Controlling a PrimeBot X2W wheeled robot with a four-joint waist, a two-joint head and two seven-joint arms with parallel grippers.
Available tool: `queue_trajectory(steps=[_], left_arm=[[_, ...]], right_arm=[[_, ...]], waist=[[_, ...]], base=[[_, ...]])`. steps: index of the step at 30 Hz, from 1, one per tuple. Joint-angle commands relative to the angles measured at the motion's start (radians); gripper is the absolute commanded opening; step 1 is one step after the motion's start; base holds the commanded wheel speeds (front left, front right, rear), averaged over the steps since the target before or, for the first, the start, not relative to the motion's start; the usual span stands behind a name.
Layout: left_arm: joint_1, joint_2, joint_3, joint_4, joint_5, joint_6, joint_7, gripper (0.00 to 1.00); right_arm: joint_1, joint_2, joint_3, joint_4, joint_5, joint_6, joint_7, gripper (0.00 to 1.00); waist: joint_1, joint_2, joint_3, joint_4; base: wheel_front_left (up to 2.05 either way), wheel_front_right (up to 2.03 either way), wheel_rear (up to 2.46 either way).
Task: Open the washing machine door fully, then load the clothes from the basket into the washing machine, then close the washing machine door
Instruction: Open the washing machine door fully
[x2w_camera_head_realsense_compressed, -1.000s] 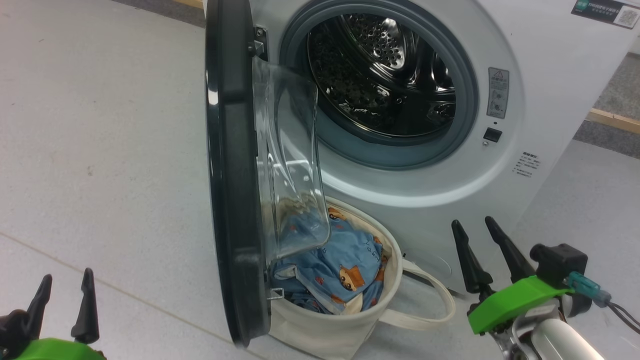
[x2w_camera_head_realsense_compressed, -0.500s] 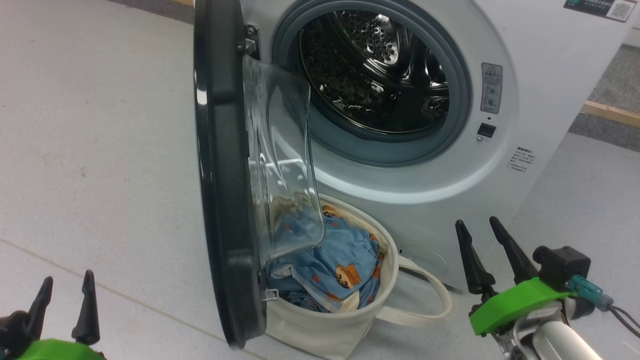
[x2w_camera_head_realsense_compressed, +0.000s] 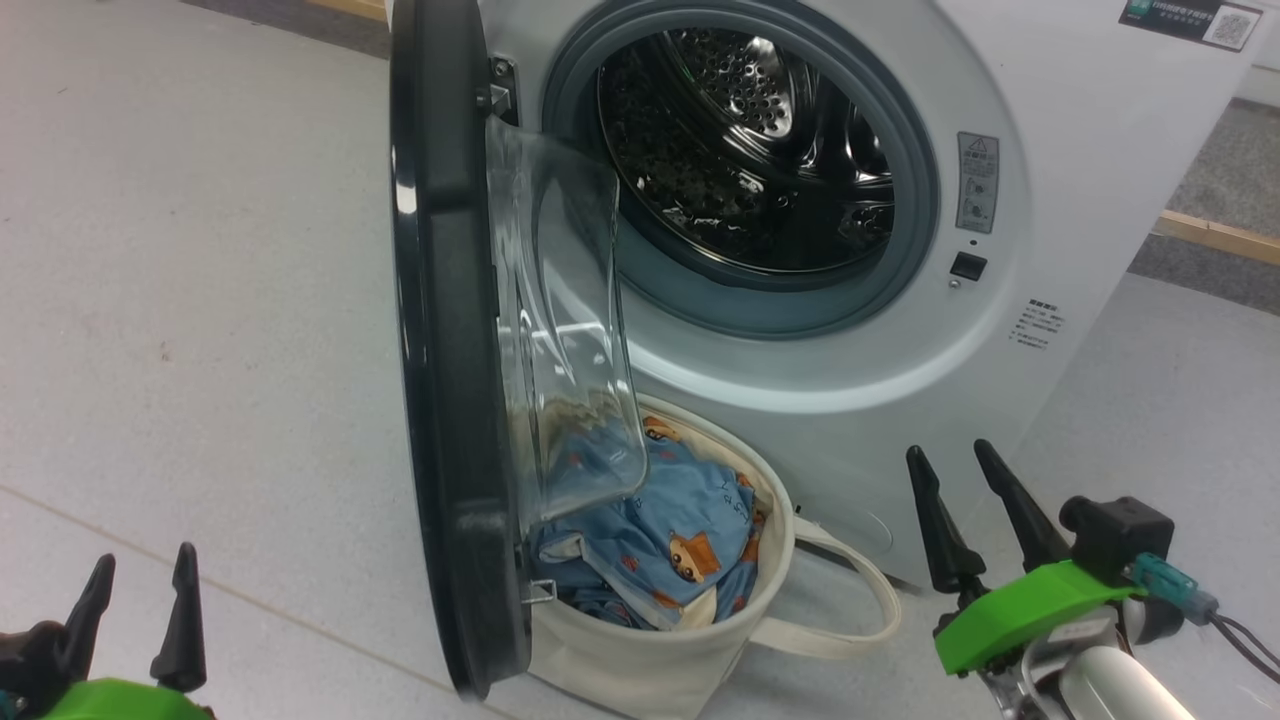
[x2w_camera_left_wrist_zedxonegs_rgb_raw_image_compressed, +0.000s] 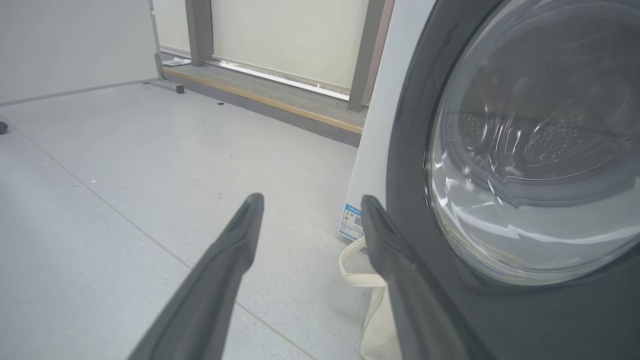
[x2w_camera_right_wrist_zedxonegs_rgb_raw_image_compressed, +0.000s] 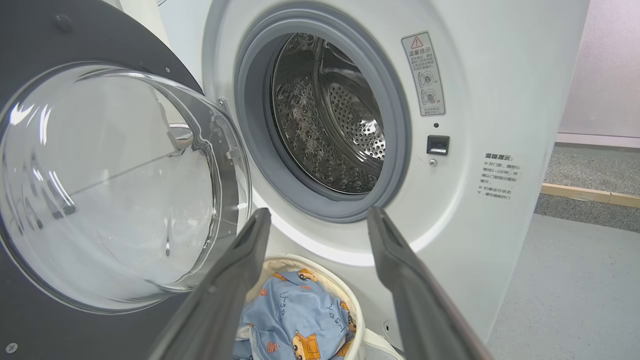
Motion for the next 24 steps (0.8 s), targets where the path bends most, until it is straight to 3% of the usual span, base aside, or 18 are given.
queue_trajectory(steps=[1, 4, 5, 6, 14, 24], left_arm=[[-0.052, 0.036, 0.038, -0.028, -0.005, 0.003, -0.012, 1.0], [-0.052, 0.036, 0.035, -0.028, -0.01, 0.001, -0.009, 0.98], [-0.053, 0.035, 0.036, -0.029, -0.013, 0.002, -0.009, 0.77], [-0.054, 0.035, 0.036, -0.031, -0.014, 0.003, -0.01, 0.0], [-0.072, 0.006, 0.012, -0.155, -0.01, -0.024, -0.048, 0.0], [-0.093, -0.089, -0.096, -0.501, 0.032, -0.041, -0.061, 0.0]], right_arm=[[-0.032, -0.008, 0.015, -0.022, -0.001, 0.001, -0.013, 1.0], [-0.03, -0.006, 0.017, -0.02, 0.003, 0.001, -0.013, 1.0], [-0.03, -0.006, 0.018, -0.02, 0.003, 0.001, -0.013, 1.0], [-0.03, -0.006, 0.017, -0.019, 0.004, 0.001, -0.013, 1.0], [-0.026, 0.001, 0.007, -0.024, 0.016, 0.001, -0.013, 1.0], [-0.028, 0.008, 0.0, -0.035, 0.019, 0.001, -0.013, 1.0]], waist=[[0.0, -0.0001, 0.0, 0.0], [0.0, -0.0001, -0.001, 0.001], [0.0, -0.0001, -0.001, 0.001], [0.0, -0.0001, -0.001, 0.002], [0.0, -0.0001, -0.005, 0.007], [0.0, -0.0001, -0.005, 0.002]], base=[[0.0, 0.0, 0.0], [0.0, 0.0, 0.0], [0.0, 0.0, 0.0], [0.0, 0.0, 0.0], [0.0, 0.0, 0.0], [0.0, 0.0, 0.0]])
